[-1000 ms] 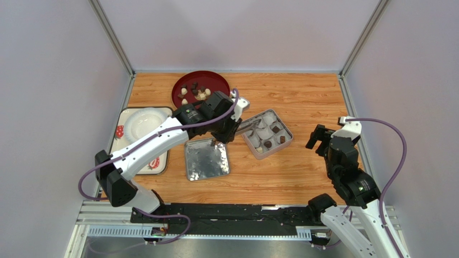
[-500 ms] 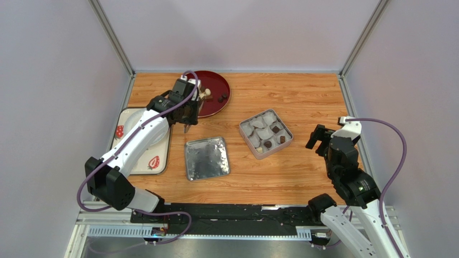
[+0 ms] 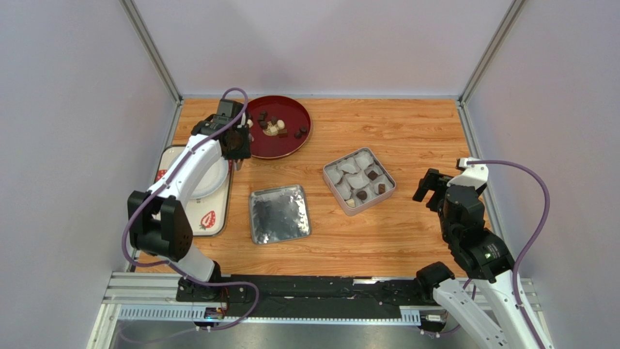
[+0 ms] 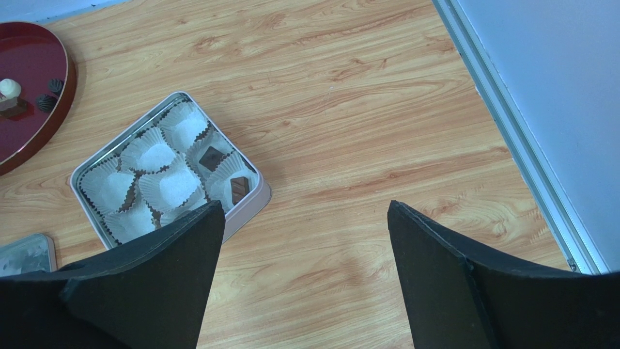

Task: Pack the chocolate

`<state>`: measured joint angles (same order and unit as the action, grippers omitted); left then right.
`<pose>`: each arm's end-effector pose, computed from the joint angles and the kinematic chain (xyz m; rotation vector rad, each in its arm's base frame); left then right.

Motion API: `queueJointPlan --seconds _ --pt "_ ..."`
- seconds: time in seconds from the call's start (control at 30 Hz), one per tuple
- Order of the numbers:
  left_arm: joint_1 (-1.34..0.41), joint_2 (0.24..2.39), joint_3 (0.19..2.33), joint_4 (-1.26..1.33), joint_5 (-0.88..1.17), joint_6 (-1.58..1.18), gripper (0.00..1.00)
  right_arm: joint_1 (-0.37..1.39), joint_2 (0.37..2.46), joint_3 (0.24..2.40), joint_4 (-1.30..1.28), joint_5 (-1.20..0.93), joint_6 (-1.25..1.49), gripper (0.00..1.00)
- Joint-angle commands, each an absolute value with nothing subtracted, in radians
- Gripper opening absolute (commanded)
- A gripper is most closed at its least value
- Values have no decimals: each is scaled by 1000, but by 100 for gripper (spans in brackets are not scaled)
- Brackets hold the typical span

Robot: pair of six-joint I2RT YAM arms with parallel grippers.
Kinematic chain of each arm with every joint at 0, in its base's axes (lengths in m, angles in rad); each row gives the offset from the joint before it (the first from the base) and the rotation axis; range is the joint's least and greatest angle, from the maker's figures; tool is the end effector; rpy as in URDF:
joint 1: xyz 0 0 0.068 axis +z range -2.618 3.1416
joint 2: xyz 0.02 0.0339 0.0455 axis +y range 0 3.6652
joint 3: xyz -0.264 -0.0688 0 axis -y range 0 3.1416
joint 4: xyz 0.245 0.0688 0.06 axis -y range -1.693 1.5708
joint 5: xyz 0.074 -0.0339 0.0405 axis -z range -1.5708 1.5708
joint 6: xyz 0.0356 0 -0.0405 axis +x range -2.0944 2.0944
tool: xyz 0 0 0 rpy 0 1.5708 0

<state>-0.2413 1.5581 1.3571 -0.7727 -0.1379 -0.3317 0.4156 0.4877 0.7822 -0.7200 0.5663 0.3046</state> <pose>0.3217 -0.0741 0.2970 -0.1681 2.5259 -0.0524 0.0979 0.0223 0.3228 0.2498 1.9113 -0.0855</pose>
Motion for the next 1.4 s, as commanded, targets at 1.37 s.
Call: queueJointPlan --seconds 1.37 --pt "-169 1645 1437 -750 26 -301 29 416 477 784 -680 563 295 86"
